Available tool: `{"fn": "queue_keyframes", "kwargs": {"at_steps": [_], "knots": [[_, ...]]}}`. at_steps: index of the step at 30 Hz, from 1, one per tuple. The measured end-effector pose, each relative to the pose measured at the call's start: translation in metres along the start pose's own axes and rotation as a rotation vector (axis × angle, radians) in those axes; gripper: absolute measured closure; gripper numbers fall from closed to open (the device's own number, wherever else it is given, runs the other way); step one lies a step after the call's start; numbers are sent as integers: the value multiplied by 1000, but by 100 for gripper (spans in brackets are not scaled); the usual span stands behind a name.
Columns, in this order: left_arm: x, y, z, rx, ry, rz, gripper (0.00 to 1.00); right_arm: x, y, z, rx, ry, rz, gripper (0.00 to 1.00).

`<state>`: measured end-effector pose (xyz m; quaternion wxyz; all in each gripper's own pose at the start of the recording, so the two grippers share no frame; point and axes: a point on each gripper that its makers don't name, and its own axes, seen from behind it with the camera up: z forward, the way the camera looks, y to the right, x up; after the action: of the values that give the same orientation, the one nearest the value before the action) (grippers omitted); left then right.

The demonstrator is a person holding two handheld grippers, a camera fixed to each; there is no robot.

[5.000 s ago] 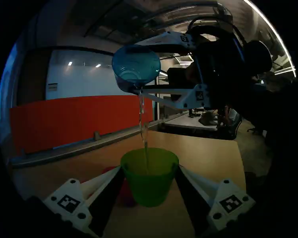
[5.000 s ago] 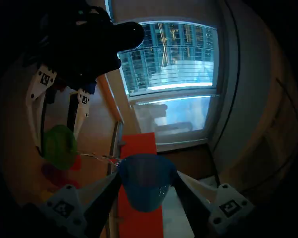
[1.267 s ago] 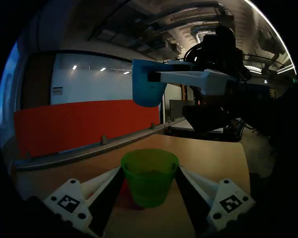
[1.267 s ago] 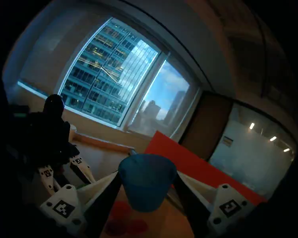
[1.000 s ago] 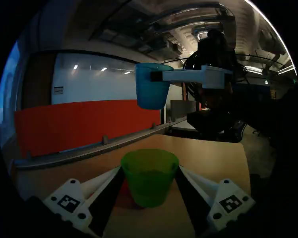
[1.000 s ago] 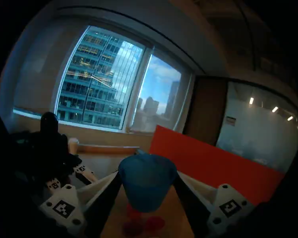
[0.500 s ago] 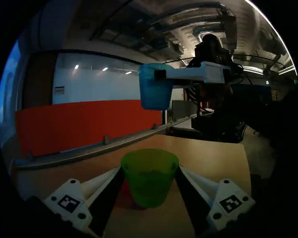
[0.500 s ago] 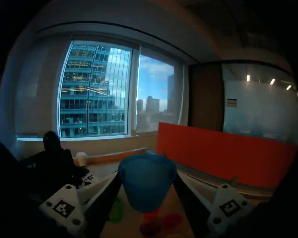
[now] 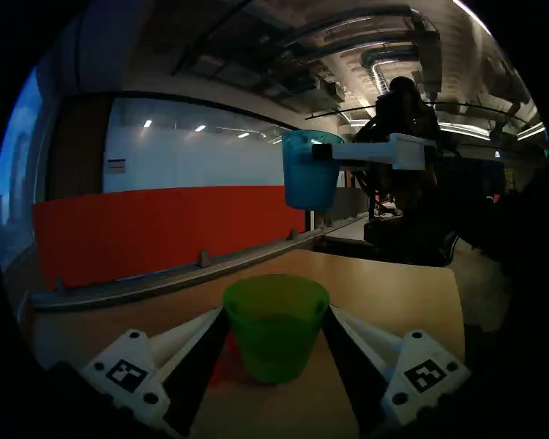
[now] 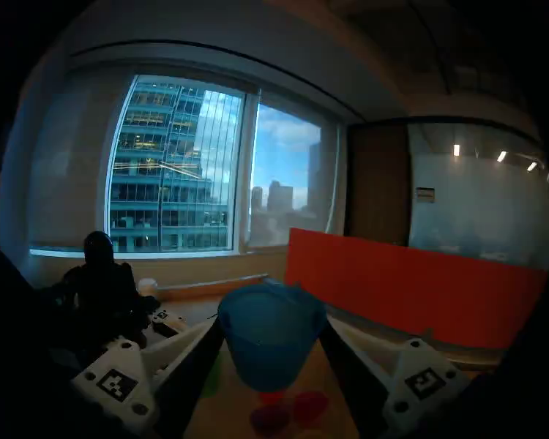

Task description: Pour water

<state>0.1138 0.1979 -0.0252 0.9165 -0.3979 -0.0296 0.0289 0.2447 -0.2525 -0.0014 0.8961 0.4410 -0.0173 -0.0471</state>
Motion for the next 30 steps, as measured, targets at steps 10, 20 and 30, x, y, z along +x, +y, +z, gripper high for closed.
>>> {"fn": "queue_keyframes", "kwargs": {"at_steps": [10, 20, 30], "knots": [[1, -4, -1, 9, -5, -3, 15, 0, 4, -6, -11, 31, 2, 8], [-5, -13, -4, 26, -30, 5, 15, -18, 15, -20, -39, 12, -9, 9], [-12, -23, -6, 44, -56, 5, 15, -44, 32, -42, -82, -15, -16, 9]]}}
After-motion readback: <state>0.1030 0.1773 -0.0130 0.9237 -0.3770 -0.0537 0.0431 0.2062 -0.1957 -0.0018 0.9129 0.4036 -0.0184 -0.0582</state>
